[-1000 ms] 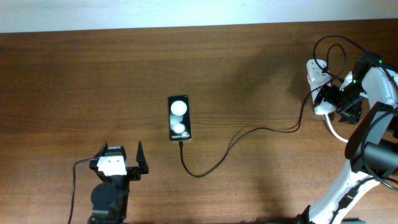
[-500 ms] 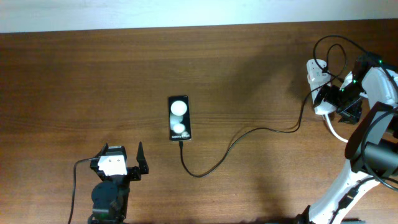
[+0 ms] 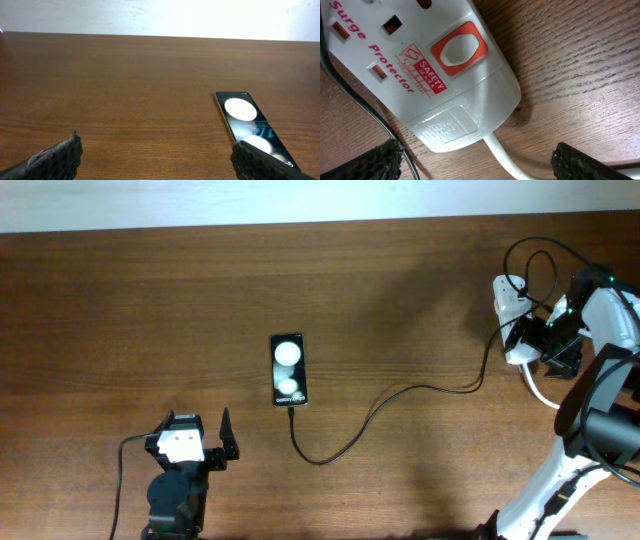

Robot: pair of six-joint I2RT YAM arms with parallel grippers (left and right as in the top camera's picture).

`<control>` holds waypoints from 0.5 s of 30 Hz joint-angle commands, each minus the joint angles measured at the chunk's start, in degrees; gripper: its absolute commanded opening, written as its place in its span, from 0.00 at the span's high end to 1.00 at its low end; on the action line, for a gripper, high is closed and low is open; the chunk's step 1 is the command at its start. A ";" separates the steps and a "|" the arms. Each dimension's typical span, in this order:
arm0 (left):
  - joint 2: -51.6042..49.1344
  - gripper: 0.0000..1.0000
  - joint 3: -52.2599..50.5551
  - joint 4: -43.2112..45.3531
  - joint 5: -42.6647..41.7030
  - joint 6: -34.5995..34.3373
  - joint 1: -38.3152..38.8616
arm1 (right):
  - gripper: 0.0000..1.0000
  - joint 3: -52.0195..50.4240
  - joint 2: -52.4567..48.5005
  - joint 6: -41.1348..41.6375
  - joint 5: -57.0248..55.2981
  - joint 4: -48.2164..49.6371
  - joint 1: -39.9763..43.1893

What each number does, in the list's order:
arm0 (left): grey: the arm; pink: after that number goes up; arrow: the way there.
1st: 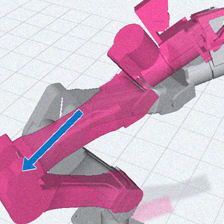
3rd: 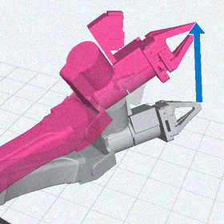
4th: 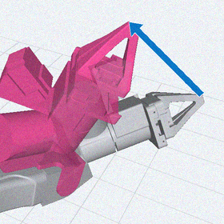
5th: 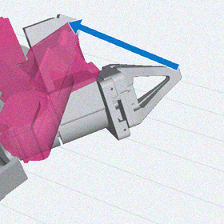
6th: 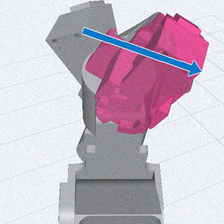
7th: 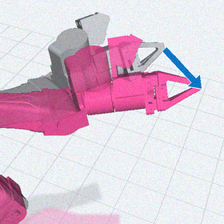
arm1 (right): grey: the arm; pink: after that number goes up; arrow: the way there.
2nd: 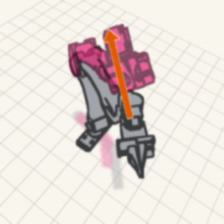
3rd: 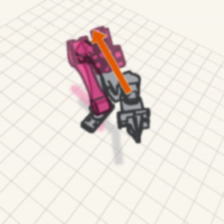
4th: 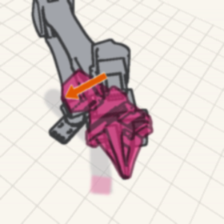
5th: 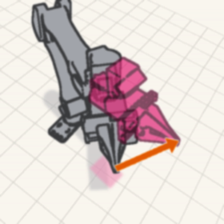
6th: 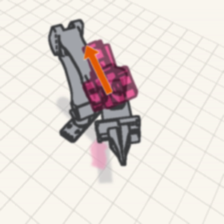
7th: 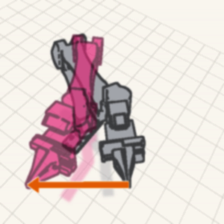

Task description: Plug charger to phone and switch on socket

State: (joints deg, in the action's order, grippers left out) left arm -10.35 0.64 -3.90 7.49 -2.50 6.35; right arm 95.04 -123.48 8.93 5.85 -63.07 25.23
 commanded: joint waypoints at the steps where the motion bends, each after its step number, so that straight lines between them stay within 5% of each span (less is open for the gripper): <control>1: -0.20 0.01 -0.07 -0.42 -0.61 1.29 0.24 | 0.01 0.74 1.40 -0.13 -0.50 -0.15 -0.02; 5: -0.20 0.01 -0.07 -0.42 -0.61 1.29 0.24 | 0.01 0.74 2.86 -0.13 -0.50 -0.15 -1.29; 15: -0.20 0.01 -0.07 -0.42 -0.61 1.29 0.24 | 0.01 0.74 39.56 -0.13 -2.43 -0.07 -4.00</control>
State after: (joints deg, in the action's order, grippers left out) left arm -10.41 0.64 -3.92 7.31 -2.50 6.35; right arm 95.26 -87.74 8.95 5.63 -63.09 21.32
